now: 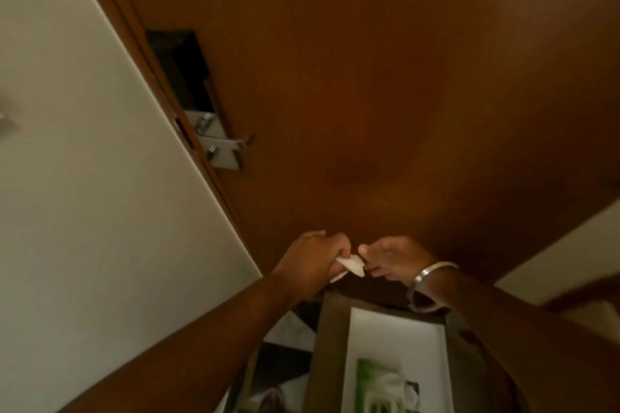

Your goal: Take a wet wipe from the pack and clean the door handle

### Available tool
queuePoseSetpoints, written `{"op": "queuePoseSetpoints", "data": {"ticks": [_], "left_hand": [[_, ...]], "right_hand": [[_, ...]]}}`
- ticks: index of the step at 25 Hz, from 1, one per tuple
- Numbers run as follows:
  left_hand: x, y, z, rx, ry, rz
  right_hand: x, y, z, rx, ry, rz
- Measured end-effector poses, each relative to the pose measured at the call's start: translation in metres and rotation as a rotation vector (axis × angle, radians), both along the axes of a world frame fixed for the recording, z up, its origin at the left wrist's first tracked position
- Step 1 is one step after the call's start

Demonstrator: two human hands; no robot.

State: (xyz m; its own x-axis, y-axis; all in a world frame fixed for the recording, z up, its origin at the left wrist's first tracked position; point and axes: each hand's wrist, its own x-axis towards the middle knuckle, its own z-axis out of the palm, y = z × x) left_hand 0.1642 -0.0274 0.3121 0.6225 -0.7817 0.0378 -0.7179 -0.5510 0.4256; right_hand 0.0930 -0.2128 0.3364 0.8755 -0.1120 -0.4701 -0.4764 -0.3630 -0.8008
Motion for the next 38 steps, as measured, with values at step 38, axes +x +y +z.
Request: {"op": "queuePoseSetpoints", "data": {"ticks": [38], "left_hand": [[-0.092,-0.101,-0.333,0.056,0.645,0.472]], "right_hand": [[-0.104,-0.079,-0.358,-0.255,0.248,-0.747]]}}
